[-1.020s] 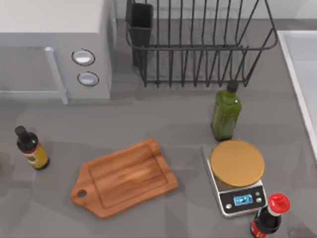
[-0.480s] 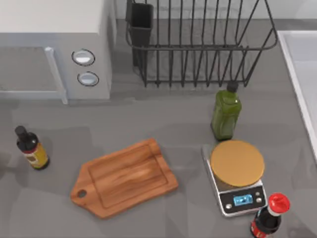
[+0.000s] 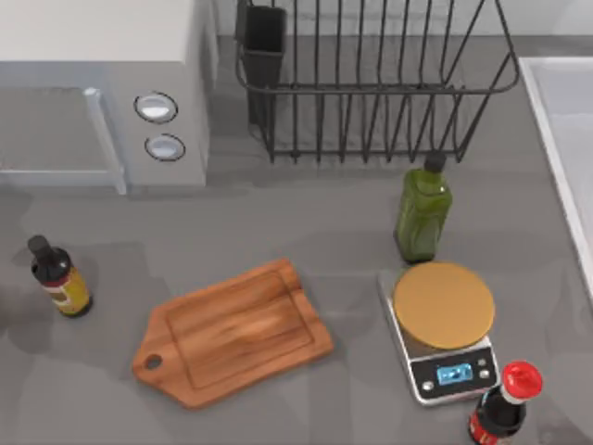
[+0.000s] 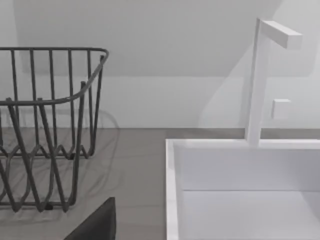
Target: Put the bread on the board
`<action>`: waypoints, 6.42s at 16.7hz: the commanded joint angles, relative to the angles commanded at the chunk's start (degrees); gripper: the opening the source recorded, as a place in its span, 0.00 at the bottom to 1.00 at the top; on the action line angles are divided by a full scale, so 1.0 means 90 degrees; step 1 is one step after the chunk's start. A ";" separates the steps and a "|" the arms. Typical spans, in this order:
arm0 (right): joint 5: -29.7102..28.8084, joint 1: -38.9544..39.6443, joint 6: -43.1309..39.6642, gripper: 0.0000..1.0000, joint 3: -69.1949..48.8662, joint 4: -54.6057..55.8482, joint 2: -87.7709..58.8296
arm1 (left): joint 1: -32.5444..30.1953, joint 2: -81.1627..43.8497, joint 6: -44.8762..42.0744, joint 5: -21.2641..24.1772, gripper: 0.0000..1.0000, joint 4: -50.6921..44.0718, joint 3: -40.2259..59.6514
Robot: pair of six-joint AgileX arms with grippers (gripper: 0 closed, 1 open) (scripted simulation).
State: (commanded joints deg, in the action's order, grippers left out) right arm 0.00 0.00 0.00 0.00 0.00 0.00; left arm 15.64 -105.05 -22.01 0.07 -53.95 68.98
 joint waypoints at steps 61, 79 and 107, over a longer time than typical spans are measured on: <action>0.0000 0.0000 0.0000 1.00 0.0000 0.0000 0.0000 | -0.0369 0.0544 0.0676 -0.0098 0.00 -0.1374 0.1149; 0.0000 0.0000 0.0000 1.00 0.0000 0.0000 0.0000 | -0.5166 0.0498 1.3362 0.0213 0.00 -0.1352 0.0770; 0.0000 0.0000 0.0000 1.00 0.0000 0.0000 0.0000 | -0.5770 -0.0405 1.6363 0.0029 0.00 0.0375 0.0055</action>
State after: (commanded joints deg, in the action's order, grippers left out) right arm 0.00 0.00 0.00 0.00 0.00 0.00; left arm -36.29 -108.69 125.26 0.34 -50.58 69.48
